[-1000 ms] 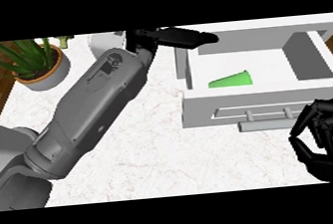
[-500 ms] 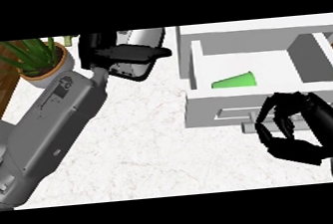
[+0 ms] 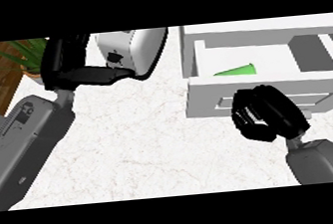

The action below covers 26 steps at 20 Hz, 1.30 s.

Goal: Pick up the cup, place it into the drawer and close the drawer

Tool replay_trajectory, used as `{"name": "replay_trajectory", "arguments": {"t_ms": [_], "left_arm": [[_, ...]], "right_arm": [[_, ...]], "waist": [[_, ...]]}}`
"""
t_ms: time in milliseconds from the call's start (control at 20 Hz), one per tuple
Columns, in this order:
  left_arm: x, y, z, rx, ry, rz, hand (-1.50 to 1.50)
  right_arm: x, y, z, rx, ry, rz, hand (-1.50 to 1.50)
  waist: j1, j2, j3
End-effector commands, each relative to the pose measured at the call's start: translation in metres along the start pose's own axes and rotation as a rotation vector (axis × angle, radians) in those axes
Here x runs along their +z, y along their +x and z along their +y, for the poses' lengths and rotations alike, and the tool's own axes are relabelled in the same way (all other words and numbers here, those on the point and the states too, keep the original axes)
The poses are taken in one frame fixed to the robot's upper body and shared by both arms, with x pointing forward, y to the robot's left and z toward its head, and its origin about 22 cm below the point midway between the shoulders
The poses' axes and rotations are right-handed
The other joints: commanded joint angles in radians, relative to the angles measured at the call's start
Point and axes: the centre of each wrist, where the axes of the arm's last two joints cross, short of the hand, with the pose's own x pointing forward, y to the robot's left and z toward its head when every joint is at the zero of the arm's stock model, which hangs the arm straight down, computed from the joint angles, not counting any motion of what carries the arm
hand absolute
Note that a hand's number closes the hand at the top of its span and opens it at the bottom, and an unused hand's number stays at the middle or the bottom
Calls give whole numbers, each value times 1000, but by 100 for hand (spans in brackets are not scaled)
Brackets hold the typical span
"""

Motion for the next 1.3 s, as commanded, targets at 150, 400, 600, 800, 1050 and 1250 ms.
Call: {"name": "replay_trajectory", "arguments": {"t_ms": [150, 400, 600, 800, 1050, 1250], "left_arm": [[38, -4, 40, 13, 14, -14, -150], [57, -9, 64, 1, 17, 9, -150], [59, -11, 72, -2, 24, -2, -150], [69, -16, 79, 21, 8, 5, -150], [58, -9, 86, 37, -2, 5, -150], [61, -10, 70, 62, -53, 11, -150]], "right_arm": [[-33, -35, 51, 144, 81, 21, 150], [-70, -54, 48, 123, 61, 40, 150], [-102, -60, 28, 87, 90, 53, 150], [-103, -81, 12, 58, 91, 93, 150], [-113, -86, -9, 35, 87, 152, 150], [-118, -89, -37, -7, 63, 159, 150]], "waist": [[-3, 5, 1], [-16, 6, 1], [-5, 12, 1], [18, 22, 2], [32, 36, 2], [56, 42, 3]]}}
